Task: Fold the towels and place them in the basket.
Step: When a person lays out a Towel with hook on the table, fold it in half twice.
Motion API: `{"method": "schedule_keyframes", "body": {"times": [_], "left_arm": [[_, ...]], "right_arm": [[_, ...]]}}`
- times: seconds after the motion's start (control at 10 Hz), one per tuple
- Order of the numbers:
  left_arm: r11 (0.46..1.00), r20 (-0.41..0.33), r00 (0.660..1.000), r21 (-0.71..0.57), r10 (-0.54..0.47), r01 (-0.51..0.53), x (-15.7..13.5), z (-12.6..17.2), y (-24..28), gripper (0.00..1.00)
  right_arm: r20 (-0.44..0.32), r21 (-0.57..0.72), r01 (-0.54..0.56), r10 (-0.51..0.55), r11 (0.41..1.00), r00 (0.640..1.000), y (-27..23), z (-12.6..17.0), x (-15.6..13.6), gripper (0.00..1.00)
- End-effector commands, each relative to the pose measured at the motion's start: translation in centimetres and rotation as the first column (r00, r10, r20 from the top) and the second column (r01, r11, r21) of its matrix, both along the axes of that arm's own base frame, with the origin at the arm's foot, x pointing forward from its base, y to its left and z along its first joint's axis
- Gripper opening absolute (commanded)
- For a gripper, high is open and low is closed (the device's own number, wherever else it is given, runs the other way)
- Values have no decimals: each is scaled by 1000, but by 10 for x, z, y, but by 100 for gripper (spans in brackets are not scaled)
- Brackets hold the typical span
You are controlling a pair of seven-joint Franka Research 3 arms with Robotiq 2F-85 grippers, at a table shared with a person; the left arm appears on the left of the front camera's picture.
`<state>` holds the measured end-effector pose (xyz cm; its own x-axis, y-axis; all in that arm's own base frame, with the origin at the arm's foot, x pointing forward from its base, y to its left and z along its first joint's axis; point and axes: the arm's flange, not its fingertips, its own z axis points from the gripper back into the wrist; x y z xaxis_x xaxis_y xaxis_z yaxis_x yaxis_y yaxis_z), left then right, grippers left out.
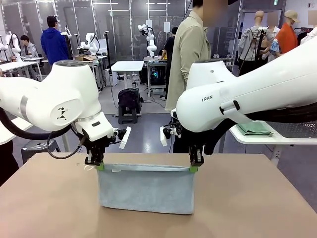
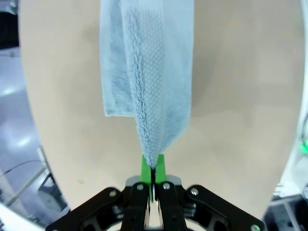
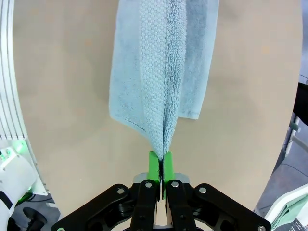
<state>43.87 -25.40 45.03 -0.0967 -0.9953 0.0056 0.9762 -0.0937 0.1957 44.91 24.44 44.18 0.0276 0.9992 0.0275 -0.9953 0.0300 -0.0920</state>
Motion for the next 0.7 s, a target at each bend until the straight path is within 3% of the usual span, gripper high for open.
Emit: {"method": "schedule_keyframes", "body": {"times": [0.0,0.6], "left_arm": [[999,-44,998,-25,-34,33,25,-6,8,4],[995,-167,982,-60,-84,75,70,-66,11,4]], "right_arm": [[-15,25,-4,4,1000,1000,-7,-8,15,4],[-67,76,78,-73,994,995,-18,-45,43,4]]}}
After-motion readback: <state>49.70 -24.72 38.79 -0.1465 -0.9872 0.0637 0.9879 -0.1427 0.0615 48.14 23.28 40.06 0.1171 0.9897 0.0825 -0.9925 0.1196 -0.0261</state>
